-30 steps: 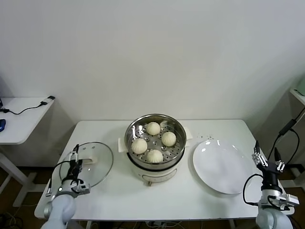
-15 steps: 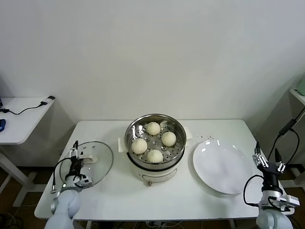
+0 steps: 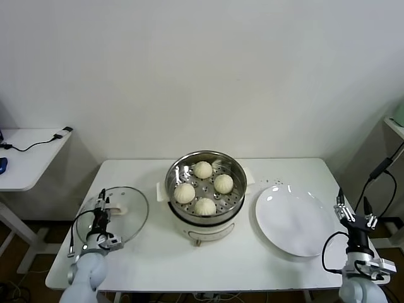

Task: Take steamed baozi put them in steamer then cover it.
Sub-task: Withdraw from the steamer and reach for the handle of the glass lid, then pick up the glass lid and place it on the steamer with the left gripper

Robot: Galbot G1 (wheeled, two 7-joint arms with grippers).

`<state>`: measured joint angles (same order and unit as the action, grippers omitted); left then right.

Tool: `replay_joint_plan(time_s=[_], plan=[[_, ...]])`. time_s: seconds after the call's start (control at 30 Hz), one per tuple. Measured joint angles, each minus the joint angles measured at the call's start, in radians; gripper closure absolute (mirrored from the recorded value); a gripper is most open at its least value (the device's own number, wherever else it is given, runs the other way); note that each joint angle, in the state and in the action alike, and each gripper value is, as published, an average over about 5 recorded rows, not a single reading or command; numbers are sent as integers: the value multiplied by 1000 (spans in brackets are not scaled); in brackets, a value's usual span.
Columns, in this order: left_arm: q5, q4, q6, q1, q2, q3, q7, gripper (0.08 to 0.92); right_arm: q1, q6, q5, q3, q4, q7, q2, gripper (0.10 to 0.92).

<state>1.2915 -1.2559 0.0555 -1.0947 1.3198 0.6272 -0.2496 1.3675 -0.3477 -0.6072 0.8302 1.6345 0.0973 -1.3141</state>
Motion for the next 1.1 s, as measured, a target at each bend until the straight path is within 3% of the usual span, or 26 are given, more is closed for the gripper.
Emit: replay_joint_plan(time_s=[0.33, 0.43, 0.73, 1.1], plan=[[-24, -61, 47, -38, 11, 0, 25, 782, 1, 4, 0, -11, 4, 3, 3, 203], [-38, -107, 81, -56, 14, -1, 49, 830, 0, 8, 0, -11, 10, 3, 3, 203], [-76, -314, 228, -123, 19, -1, 164, 835, 2, 24, -2, -25, 28, -2, -3, 203], [-46, -614, 478, -144, 9, -63, 376, 835, 14, 55, 11, -34, 53, -19, -10, 203]])
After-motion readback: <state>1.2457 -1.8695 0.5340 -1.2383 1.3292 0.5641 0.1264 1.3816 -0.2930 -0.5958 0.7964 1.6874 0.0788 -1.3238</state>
